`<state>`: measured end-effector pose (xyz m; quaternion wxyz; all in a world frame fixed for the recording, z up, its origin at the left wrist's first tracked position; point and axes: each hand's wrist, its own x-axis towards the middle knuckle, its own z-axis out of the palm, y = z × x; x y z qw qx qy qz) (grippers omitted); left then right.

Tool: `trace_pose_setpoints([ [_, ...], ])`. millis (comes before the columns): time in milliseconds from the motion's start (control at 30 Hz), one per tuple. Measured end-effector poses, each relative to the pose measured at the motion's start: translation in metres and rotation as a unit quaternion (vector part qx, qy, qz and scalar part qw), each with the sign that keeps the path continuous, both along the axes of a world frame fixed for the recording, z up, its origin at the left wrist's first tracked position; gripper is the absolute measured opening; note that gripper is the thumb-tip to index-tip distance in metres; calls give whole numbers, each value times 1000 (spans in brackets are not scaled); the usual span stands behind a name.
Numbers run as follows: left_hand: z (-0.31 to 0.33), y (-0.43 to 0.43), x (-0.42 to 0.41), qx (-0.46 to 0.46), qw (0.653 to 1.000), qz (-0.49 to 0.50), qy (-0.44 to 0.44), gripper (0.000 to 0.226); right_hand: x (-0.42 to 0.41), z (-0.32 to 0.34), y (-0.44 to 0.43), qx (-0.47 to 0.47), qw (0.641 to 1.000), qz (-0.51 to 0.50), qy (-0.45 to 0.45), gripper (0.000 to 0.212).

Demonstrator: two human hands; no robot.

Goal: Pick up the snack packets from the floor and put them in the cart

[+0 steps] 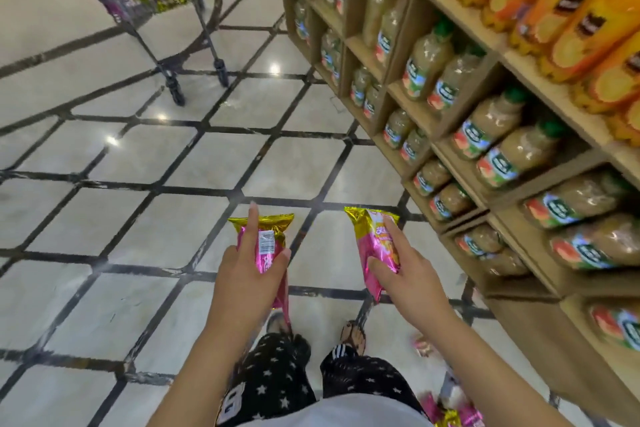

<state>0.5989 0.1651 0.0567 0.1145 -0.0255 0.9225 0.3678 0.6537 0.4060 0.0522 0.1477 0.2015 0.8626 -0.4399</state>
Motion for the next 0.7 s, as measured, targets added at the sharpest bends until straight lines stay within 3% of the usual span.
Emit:
trace_pose_setpoints([
  [300, -16, -74, -140, -28, 997, 70, 2, 87, -174, 8, -54, 26, 998, 43, 41, 70],
  [700, 10, -160, -338, 5, 999, 27, 20, 85, -377, 35, -174, 39, 992, 103, 66, 72],
])
